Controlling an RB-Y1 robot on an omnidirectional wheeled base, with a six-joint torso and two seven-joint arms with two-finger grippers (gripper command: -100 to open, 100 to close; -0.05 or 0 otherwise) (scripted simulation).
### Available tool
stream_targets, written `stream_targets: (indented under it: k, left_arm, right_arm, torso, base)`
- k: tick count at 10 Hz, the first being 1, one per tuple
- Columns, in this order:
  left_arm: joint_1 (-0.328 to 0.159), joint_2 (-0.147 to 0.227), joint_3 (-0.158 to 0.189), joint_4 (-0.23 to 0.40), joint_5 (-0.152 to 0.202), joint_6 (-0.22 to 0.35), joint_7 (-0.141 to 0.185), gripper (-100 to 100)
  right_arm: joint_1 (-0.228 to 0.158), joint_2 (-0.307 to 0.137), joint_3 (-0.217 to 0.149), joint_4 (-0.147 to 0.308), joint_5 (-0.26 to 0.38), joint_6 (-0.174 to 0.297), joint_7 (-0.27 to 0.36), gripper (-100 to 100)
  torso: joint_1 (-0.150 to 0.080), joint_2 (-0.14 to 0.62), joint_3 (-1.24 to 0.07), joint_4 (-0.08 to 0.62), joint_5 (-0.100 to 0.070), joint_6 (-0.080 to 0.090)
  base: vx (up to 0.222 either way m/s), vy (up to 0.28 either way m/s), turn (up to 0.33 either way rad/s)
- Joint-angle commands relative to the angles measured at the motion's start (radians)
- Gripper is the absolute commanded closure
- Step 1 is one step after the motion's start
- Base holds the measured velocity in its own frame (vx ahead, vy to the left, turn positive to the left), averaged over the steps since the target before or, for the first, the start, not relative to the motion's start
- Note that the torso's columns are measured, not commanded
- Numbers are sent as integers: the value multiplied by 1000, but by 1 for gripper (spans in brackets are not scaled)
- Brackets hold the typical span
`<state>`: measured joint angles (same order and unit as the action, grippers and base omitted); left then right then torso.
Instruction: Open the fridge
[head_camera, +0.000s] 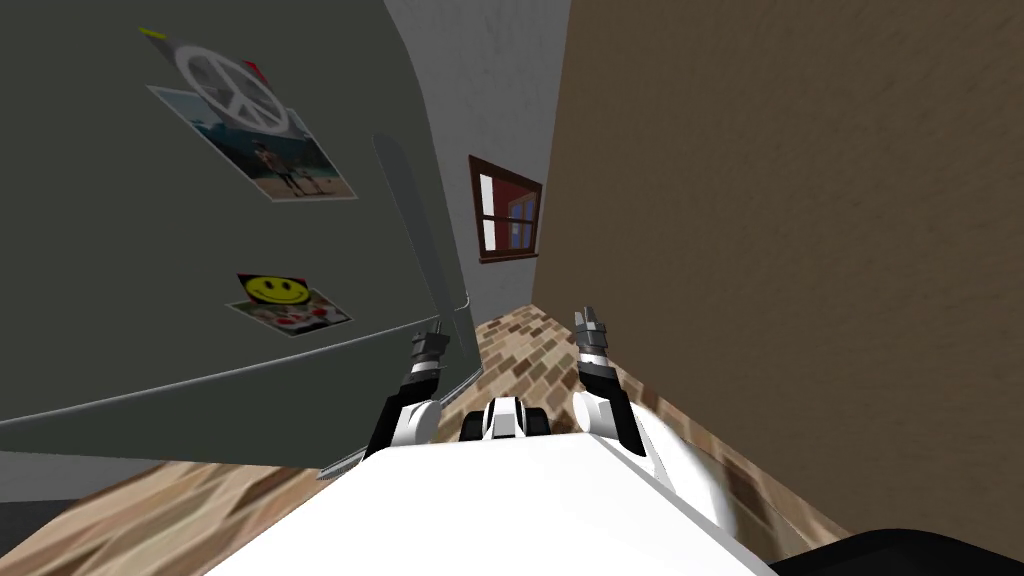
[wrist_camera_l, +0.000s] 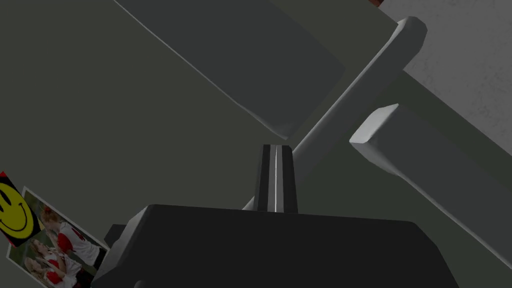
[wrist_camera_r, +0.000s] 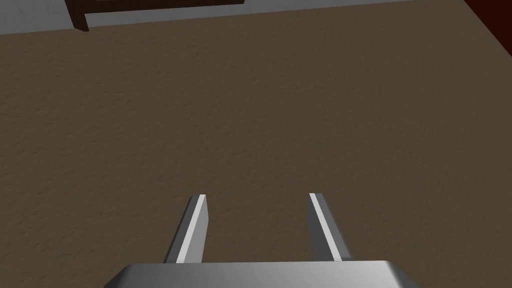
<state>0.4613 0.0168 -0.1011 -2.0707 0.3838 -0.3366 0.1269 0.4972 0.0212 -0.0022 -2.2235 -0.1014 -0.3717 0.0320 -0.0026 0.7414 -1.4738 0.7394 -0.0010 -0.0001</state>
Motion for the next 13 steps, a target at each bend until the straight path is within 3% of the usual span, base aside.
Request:
stream_targets:
  k: [1,4,5,6,9,11,13]
  left_arm:
    - [11,33,-46,-27,-1,20,15,100]
    - [22,71,-98,-54,-4,41,30,100]
    - [19,65,-88,-40,-3,27,29,100]
    - [23,95,-85,-49,-1,32,28,-100]
    - [31,101,-56,-69,5,54,16,-100]
    - [32,45,-50,-68,6,59,13,-100]
    - [32,42,-50,-68,6,57,13,-100]
  right_arm:
    - [0,0,0,0,0,0,0,0]
    - [0,0,0,0,0,0,0,0]
    - [0,0,0,0,0,0,0,0]
    - [1,0,0,0,0,0,0,0]
    - [2,0,0,0,0,0,0,0]
    - [1,0,0,0,0,0,0,0]
    - [1,0,0,0,0,0,0,0]
  torso:
    - [3,1,0,0,1,0]
    - [3,-7,-4,-2,1,0]
    - [2,-5,-3,-2,1,0]
    - [0,-13,-7,-4,0,0]
    - [-1,-14,-9,-4,0,0]
    - [5,-5,-4,-2,2,1]
    - [3,2,2,0,1,1]
  base:
    - [-375,81,-177]
    - [-332,83,-150]
    - [-155,29,-33]
    - [-7,-6,36]
    - [153,-65,100]
    - [115,-46,37]
    - [23,-17,-3]
